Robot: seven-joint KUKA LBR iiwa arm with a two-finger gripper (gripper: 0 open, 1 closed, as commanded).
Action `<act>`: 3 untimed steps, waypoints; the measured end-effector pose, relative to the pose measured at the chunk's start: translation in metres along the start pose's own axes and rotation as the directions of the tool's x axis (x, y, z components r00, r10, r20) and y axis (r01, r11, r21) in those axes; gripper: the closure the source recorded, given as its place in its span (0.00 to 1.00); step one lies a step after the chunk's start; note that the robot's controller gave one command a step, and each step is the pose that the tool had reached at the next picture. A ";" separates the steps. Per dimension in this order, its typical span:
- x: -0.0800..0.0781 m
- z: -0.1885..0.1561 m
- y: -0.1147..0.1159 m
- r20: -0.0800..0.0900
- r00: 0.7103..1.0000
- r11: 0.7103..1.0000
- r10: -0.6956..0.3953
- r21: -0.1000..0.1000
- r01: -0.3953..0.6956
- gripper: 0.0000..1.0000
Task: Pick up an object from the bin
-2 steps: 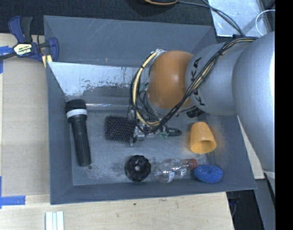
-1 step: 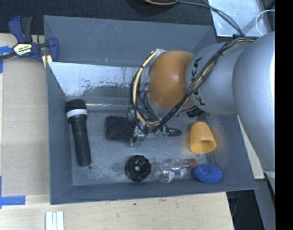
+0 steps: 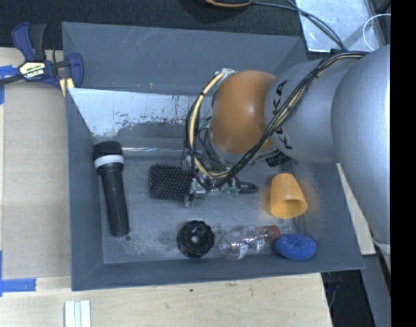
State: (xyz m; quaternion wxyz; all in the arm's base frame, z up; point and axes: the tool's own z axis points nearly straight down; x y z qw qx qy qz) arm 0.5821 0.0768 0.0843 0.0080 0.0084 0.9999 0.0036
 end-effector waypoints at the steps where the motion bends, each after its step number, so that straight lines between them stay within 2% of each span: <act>1: 0.001 -0.011 0.000 -0.003 1.000 1.000 0.000 0.001 0.000 1.00; 2: 0.001 -0.032 -0.001 -0.005 1.000 1.000 0.000 0.001 0.000 1.00; 3: 0.000 -0.046 0.000 0.001 1.000 1.000 0.001 0.000 -0.001 1.00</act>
Offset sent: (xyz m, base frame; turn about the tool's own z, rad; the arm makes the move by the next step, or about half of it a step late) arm -0.0001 -0.0001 0.0636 0.0000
